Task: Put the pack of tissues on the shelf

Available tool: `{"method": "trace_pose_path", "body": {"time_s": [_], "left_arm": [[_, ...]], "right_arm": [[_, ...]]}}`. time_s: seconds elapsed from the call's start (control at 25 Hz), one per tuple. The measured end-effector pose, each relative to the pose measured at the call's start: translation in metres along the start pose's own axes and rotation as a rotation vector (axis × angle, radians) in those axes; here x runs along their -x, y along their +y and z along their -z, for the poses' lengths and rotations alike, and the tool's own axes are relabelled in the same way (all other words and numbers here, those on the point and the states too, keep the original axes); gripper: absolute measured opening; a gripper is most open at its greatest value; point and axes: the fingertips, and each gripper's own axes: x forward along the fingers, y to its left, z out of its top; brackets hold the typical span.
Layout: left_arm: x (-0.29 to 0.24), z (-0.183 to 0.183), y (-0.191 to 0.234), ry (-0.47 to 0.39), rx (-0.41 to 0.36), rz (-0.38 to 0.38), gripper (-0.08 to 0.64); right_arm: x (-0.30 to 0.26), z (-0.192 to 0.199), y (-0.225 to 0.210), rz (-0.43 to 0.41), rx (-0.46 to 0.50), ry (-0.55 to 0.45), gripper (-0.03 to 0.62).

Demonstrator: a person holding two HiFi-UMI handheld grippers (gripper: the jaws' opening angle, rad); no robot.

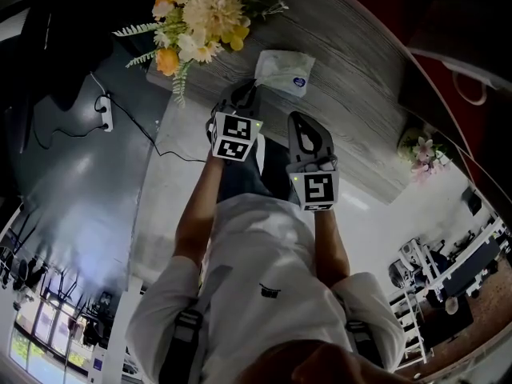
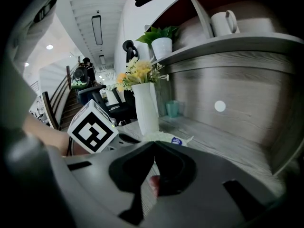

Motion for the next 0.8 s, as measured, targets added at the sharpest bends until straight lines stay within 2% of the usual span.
{"method": "trace_pose_path", "body": {"time_s": [0.4,0.8], "left_arm": [[0.021,-0.022,-0.007,-0.053,-0.017,0.006,0.032],[0.059,-0.062,-0.015,-0.135,-0.068,0.003,0.032]], "right_arm": [[0.010,-0.012,0.000,0.024,0.010,-0.027,0.026],[0.029,-0.030,-0.003,0.075,0.033,-0.083,0.026]]}}
